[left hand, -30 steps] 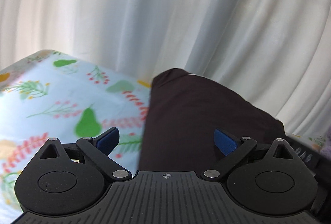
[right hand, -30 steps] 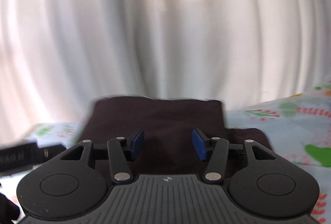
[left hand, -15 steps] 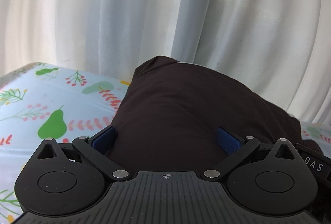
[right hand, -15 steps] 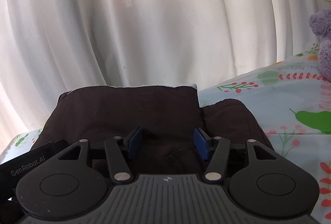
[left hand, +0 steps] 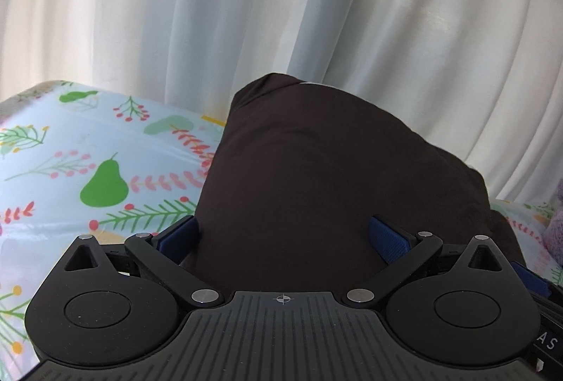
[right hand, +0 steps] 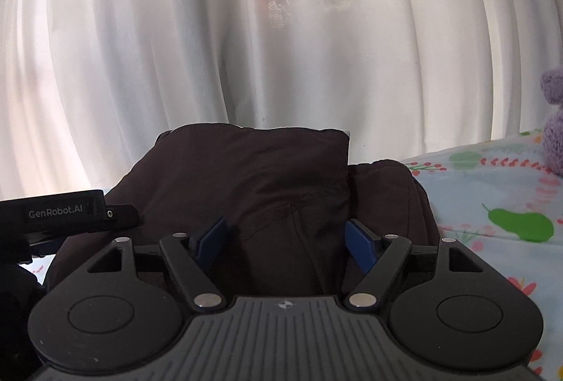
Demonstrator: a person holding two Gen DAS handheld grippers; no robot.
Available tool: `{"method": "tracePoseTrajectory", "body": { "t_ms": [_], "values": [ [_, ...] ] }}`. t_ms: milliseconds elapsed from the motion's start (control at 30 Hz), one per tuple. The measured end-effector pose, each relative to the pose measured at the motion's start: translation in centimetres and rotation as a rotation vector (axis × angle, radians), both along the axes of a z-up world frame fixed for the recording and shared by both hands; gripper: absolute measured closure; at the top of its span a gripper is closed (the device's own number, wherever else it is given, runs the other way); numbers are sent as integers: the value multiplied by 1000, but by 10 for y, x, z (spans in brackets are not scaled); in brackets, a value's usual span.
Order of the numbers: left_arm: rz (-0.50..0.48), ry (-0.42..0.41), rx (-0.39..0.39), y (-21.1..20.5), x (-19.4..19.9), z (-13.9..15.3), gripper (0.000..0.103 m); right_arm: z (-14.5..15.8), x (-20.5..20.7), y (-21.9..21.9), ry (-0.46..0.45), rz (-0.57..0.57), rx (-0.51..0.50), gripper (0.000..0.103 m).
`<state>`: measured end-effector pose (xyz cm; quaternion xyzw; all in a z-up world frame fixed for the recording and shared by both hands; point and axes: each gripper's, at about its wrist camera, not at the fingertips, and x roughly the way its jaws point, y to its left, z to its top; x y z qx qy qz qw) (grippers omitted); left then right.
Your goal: Fold large clothes
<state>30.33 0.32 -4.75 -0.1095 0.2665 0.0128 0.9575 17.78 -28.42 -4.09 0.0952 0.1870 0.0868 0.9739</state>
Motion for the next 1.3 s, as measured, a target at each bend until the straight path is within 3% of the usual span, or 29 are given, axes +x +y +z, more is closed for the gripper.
{"method": "tracePoseTrajectory", "body": {
  "t_ms": [267, 433, 467, 567, 633, 700, 867, 967, 1133, 1300],
  "values": [
    [-1, 0, -11, 3, 0, -1, 0, -5, 14, -17, 65, 47, 99, 20],
    [-29, 37, -24, 13, -21, 6, 0, 9, -32, -11, 107, 41, -79, 17],
    [-44, 48, -33, 17, -30, 7, 0, 13, -46, -11, 133, 29, -107, 12],
    [-92, 105, -65, 30, -70, 10, 0, 16, -83, -20, 313, -12, -89, 5],
    [-138, 187, -28, 33, -98, 6, 0, 14, -105, -23, 446, 9, -47, 4],
    [-157, 256, 41, 35, -125, 0, 0, 11, -122, -17, 564, 0, -86, 4],
    [-150, 406, 178, 34, -159, -6, 0, 10, -152, 6, 676, -28, -150, 4],
    [-161, 397, 203, 35, -172, 7, 0, 18, -161, 15, 690, -43, -148, 4],
    [-193, 395, 196, 32, -186, 28, 0, 44, -179, 26, 608, -73, -188, 4],
    [-230, 396, 190, 29, -194, 43, 0, 66, -186, 33, 591, -58, -179, 4]
  ]
}}
